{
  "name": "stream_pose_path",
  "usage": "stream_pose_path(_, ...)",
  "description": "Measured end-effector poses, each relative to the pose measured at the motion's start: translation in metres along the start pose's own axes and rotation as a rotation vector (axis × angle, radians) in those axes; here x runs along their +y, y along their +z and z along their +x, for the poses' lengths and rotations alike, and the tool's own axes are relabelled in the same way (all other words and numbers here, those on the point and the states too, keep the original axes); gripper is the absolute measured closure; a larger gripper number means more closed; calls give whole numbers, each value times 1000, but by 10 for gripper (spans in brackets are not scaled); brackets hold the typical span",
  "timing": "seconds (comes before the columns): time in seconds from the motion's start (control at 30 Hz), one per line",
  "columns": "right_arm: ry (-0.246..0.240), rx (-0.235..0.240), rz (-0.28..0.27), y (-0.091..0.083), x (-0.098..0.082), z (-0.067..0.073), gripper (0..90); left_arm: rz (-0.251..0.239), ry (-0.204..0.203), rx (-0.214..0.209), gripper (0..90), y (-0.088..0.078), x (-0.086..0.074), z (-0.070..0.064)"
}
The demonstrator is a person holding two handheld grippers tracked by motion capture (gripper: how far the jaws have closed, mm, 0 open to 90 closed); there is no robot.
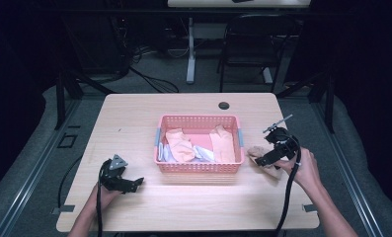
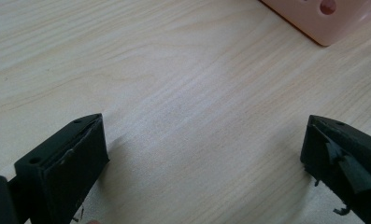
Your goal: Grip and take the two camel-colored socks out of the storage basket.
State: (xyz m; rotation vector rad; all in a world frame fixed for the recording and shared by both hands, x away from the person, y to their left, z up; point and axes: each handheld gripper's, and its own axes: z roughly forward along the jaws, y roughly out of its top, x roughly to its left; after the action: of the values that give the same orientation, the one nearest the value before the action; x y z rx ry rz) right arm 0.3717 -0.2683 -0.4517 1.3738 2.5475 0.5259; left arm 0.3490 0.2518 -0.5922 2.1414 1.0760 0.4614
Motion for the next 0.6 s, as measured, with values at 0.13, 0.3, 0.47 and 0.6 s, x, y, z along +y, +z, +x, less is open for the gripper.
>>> stream_pose_path(0.13,-16,-7,-44,-3,-14,9,0,0,0,0,4,0,0,0)
stream_pose_path(0.3,-34,-25,-73,0,-36,18,0,0,0,0,4,0,0,0)
stream_pose_path(0.47,-23,-19,-92,6,-61,24,5,0,0,0,4,0,0,0)
stream_pose_path(0.6,-15,-16,-59,12,-73,24,4,3,0,-3,3,0,0,0)
